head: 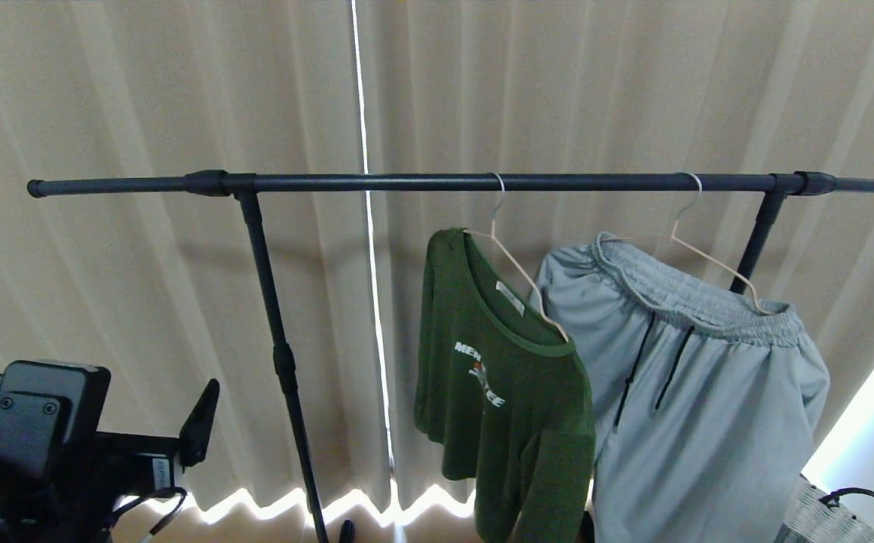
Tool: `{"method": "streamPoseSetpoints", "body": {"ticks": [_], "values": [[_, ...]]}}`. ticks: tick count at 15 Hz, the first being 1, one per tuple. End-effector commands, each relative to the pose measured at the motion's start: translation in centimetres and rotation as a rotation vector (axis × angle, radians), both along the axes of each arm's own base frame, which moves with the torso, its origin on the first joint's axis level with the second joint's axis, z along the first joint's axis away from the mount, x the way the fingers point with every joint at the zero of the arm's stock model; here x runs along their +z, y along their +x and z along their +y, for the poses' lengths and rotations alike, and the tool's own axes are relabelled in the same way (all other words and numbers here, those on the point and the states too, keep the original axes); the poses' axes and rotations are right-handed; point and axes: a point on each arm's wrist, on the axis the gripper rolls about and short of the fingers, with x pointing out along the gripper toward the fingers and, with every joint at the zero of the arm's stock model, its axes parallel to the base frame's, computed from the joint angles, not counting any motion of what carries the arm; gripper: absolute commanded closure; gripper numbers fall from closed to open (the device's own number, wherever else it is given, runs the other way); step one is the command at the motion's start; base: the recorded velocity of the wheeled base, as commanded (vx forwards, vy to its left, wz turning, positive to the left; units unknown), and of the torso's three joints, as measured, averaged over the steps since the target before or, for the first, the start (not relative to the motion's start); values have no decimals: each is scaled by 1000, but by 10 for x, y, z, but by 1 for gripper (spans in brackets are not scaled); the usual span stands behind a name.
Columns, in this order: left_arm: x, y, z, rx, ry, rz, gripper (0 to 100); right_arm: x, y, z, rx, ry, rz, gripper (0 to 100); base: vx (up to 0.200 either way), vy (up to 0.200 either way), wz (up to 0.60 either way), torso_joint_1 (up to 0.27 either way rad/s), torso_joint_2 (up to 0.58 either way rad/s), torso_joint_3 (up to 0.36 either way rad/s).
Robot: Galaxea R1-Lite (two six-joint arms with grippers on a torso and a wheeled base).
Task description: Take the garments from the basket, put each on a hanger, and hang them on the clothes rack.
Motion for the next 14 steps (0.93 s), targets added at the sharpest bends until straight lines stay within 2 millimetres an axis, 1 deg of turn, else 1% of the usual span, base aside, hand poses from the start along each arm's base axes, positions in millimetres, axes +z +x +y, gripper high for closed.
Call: {"method": "streamPoseSetpoints", "body": {"ticks": [1, 2, 3, 5, 7, 9, 10, 12, 14], "values": [[7, -6, 12, 52, -18, -28, 0, 5, -14, -1, -11, 8, -92, 0, 0, 0, 0, 0, 0, 0], [4, -8, 18, 73, 6, 7, 0, 6, -21, -2, -17, 5, -67, 0, 0, 0, 0, 0, 0, 0], [3, -11, 19, 69, 18, 24, 0, 6, -21, -2, -28, 3, -63, 0, 0, 0, 0, 0, 0, 0], [-5, -23, 26, 72, 72, 116, 0, 5, -22, -2, -64, 0, -60, 0, 0, 0, 0, 0, 0, 0], [-12, -46, 40, 71, 136, 210, 0, 0, -24, -1, -104, -6, -40, 0, 0, 0, 0, 0, 0, 0], [-6, -64, 51, 83, 143, 259, 0, -2, -29, -1, -125, -8, -26, 0, 0, 0, 0, 0, 0, 0], [-4, -67, 55, 112, 109, 278, 0, -2, -30, 0, -126, -8, -24, 0, 0, 0, 0, 0, 0, 0], [3, -67, 55, 138, 29, 279, 0, -4, -30, 0, -128, -9, -18, 0, 0, 0, 0, 0, 0, 0], [0, -69, 57, 169, -24, 270, 0, -4, -31, -1, -131, -8, -26, 0, 0, 0, 0, 0, 0, 0]]}}
